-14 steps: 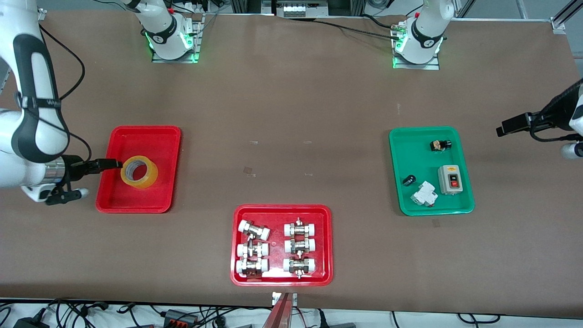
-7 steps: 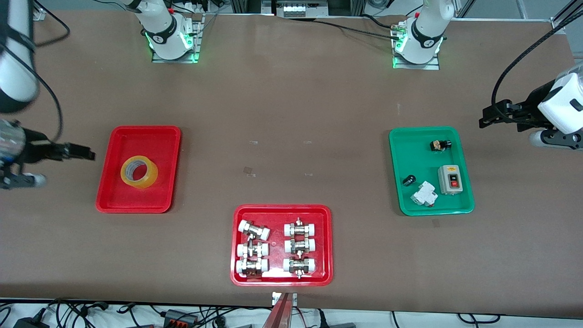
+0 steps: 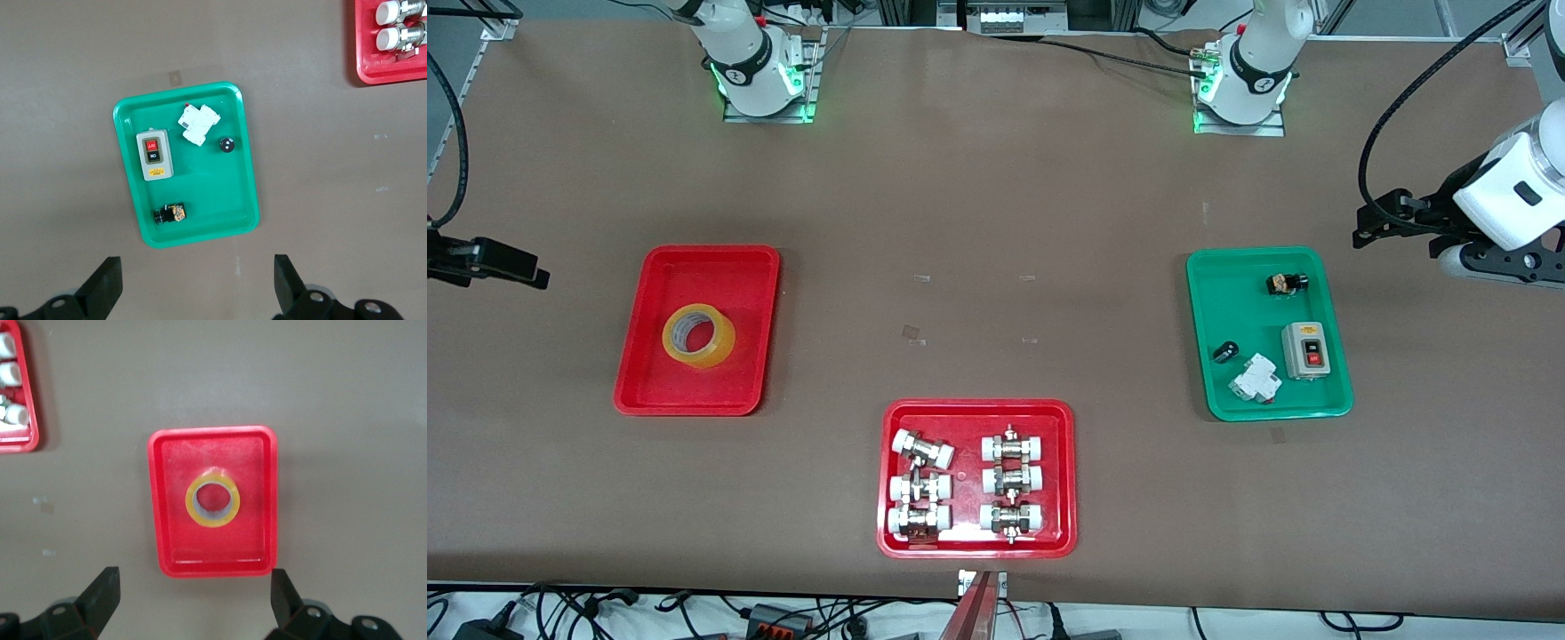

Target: Left arm passes tape to right arm into tray

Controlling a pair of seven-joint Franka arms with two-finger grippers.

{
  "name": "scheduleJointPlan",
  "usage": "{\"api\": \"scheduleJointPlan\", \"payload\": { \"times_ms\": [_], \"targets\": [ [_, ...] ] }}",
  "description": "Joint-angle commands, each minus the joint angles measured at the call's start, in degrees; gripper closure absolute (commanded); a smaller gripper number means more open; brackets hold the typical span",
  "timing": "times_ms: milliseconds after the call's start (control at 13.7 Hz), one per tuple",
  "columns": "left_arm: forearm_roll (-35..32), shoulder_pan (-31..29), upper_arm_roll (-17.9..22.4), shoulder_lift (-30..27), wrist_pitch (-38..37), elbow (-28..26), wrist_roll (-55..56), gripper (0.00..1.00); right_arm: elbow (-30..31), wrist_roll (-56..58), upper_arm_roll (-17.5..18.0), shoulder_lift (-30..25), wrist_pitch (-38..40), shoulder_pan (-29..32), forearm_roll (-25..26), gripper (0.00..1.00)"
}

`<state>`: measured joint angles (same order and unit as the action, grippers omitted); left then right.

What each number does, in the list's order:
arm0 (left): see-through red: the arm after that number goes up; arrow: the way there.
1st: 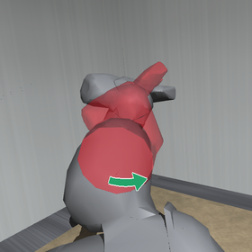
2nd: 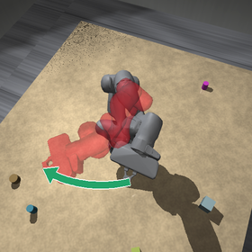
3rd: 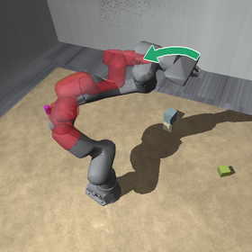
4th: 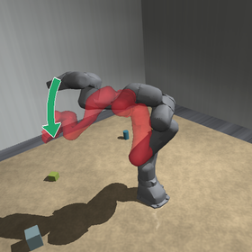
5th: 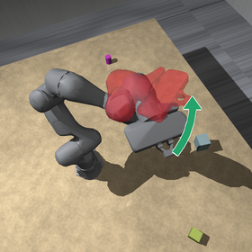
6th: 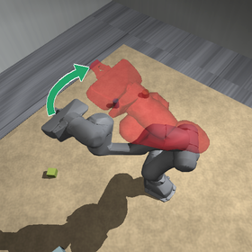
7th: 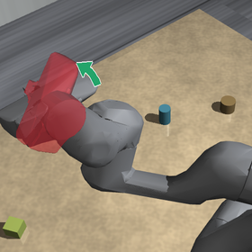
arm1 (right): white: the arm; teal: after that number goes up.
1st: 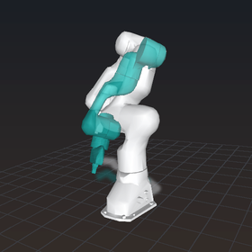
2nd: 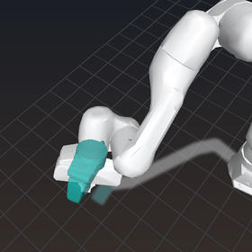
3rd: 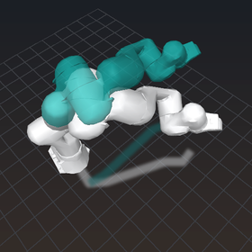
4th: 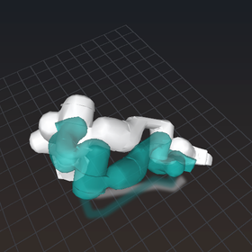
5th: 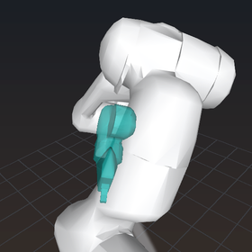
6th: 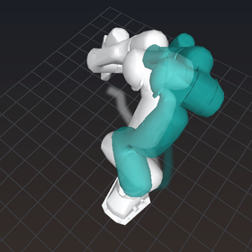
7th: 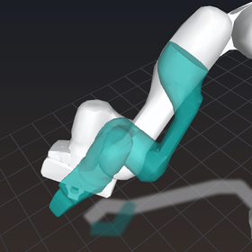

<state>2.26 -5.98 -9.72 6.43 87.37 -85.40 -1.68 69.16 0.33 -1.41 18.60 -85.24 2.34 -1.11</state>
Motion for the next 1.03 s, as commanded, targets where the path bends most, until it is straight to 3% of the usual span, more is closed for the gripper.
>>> {"api": "scheduleJointPlan", "payload": {
  "times_ms": [0, 220, 586, 952],
  "targets": [
    [-0.24, -0.79, -0.65, -1.68, 0.96, -1.70, -1.23, 0.00, 1.74, -1.91, -0.43, -1.01, -3.60, -2.42, 2.25, 0.00],
    [-0.15, -0.70, -0.65, -1.59, 1.05, -1.61, -1.14, 0.00, 7.91, -1.39, -1.13, -5.05, -8.53, -3.13, 3.05, 0.00],
    [-0.07, -0.96, -0.65, -1.59, 1.13, -1.61, -1.22, 0.00, 8.18, -0.68, -2.72, -5.85, -8.01, -3.40, 2.52, 0.00],
    [-0.07, -1.14, -0.65, -1.51, 1.14, -1.52, -1.23, 0.00, 25.91, -0.59, -2.72, -16.56, -16.08, -3.49, 3.22, 0.00]
  ]
}}
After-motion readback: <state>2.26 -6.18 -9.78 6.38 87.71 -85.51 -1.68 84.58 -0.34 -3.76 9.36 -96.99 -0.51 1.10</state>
